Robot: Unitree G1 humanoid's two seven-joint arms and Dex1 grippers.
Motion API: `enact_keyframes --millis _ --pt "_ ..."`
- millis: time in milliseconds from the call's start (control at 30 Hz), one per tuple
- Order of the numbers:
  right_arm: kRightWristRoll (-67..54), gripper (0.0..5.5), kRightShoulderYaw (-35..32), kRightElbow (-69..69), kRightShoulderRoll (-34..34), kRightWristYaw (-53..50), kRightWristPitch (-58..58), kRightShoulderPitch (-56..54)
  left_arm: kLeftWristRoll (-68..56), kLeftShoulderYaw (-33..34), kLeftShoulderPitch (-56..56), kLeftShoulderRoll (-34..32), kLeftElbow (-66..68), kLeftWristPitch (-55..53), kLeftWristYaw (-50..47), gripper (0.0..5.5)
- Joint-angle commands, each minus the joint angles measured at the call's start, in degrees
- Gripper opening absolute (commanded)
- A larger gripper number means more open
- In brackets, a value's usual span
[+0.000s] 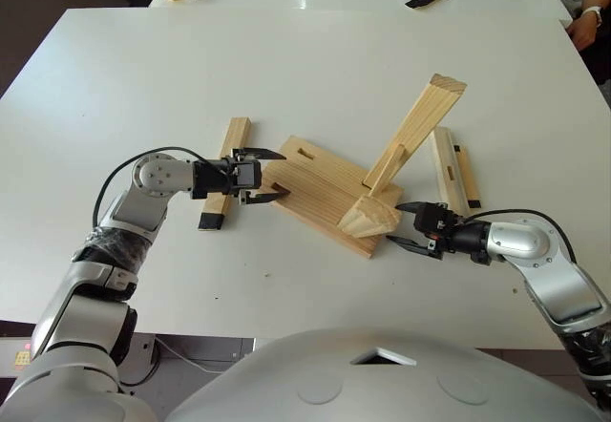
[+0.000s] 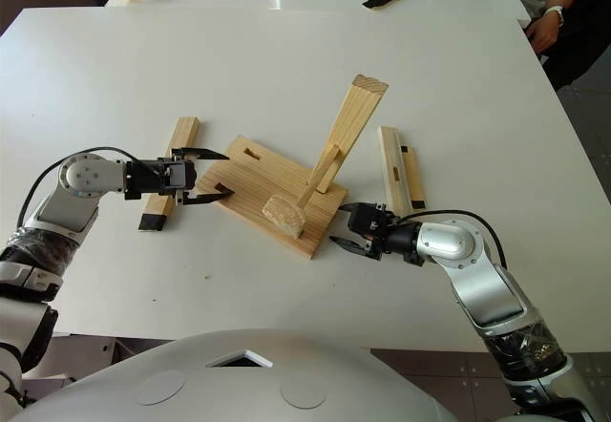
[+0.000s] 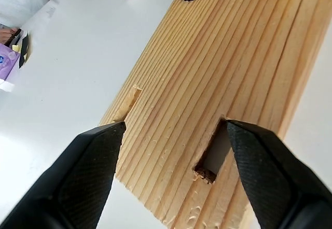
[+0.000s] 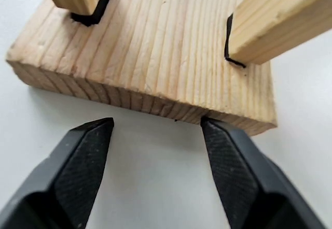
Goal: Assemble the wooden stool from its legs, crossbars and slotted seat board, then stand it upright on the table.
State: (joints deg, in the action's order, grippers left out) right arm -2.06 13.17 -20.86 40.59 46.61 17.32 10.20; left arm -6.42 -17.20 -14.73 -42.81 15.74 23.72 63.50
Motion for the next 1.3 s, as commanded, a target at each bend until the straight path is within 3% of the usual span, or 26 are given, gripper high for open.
enact_keyframes --millis 33,300,467,600,700,900,1300 --pt "0.8 3.13 -1.0 4.8 -3.2 -4.0 0.8 -3.3 -0.6 0.3 4.4 -1.0 -5.0 -6.2 0.9 3.63" --pt "1.9 3.13 0.4 16.7 -11.1 -8.3 -0.6 -15.4 -3.1 1.1 6.7 1.9 -12.8 -15.7 -0.4 3.63" --pt "2.5 3.13 -2.9 27.0 -16.8 -15.2 -2.8 -23.1 -7.1 1.7 8.6 4.3 -19.9 -24.5 -1.4 3.63" --pt "0.5 3.13 -7.8 24.0 -15.2 -16.3 -2.3 -22.0 -11.2 3.6 10.1 4.3 -27.3 -31.5 -2.2 3.63" --pt "-2.0 3.13 -11.6 15.1 -9.9 -11.7 0.1 -15.6 -11.8 6.6 7.7 4.0 -26.5 -32.5 -3.2 3.63" --pt "-13.4 3.13 -15.2 -1.5 -0.7 2.0 7.2 -5.9 -7.5 10.5 -3.6 6.4 -12.4 -27.6 -7.8 3.63" --pt "-21.4 3.13 -10.2 -9.9 5.8 13.7 11.2 -1.9 13.2 3.9 -20.6 11.5 33.6 4.4 -15.9 3.63"
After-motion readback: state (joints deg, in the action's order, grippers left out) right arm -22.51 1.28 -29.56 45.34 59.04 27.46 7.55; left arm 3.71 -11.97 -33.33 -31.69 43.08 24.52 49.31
